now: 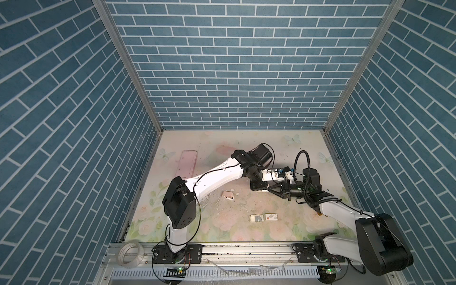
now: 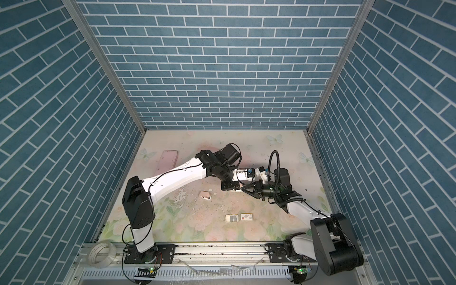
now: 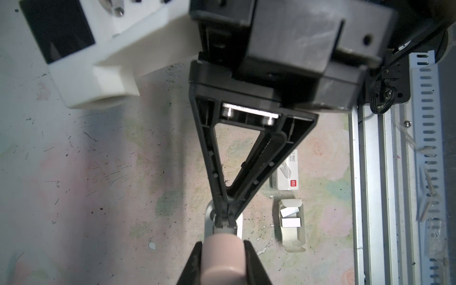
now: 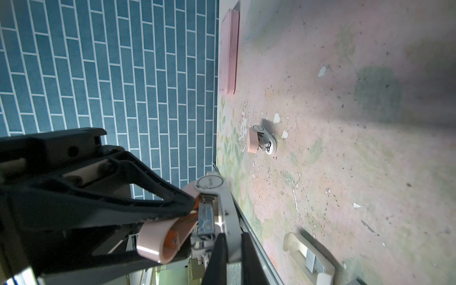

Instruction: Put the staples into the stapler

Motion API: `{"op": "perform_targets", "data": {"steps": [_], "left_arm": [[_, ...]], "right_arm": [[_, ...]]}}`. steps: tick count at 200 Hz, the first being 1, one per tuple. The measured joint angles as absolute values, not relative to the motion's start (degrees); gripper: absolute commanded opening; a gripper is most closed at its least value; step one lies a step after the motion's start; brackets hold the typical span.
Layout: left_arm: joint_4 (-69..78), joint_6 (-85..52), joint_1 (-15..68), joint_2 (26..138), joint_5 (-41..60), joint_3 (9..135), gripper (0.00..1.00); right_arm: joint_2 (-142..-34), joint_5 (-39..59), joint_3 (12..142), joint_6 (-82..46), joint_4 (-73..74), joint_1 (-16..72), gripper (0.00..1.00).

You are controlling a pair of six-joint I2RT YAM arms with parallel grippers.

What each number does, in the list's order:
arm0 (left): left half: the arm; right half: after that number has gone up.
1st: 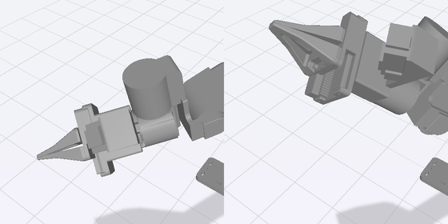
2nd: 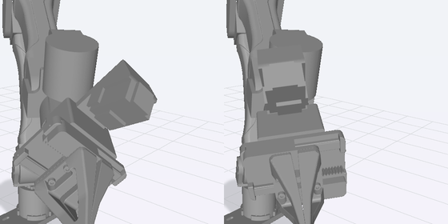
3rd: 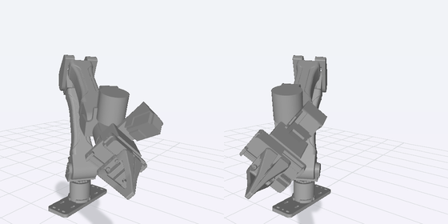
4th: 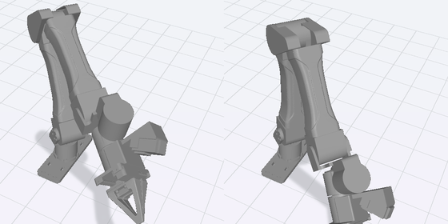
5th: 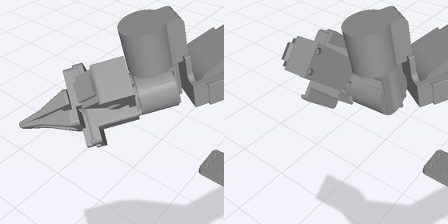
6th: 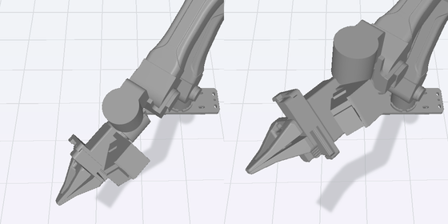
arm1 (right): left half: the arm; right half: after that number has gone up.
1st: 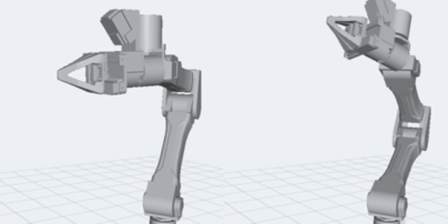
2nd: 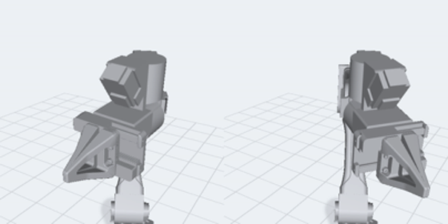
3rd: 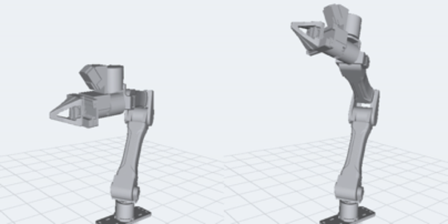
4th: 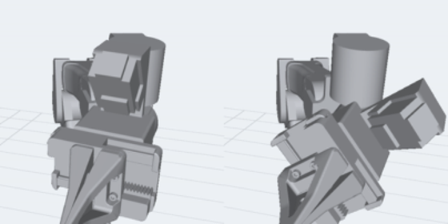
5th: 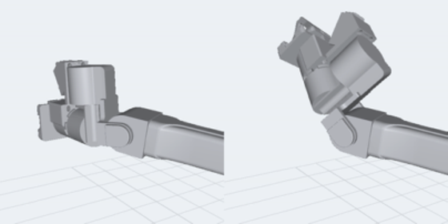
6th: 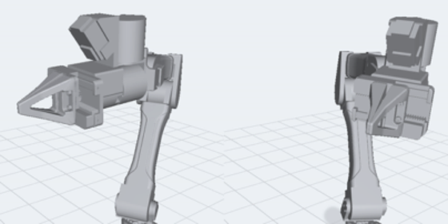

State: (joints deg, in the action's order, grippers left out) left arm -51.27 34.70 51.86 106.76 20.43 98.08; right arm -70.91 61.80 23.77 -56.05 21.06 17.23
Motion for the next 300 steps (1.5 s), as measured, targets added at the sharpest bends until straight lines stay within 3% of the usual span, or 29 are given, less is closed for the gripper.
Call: {"op": "perform_targets", "data": {"steps": [102,300], "left_arm": [[-52.0,31.6,48.8,103.3,24.8,101.2,0.0],[-53.5,28.5,48.0,100.0,24.7,105.1,0.0]], "right_arm": [[-67.8,61.5,23.9,-64.6,29.7,17.2,0.0],[-64.1,57.7,26.7,-70.6,32.2,19.3,0.0]]}}
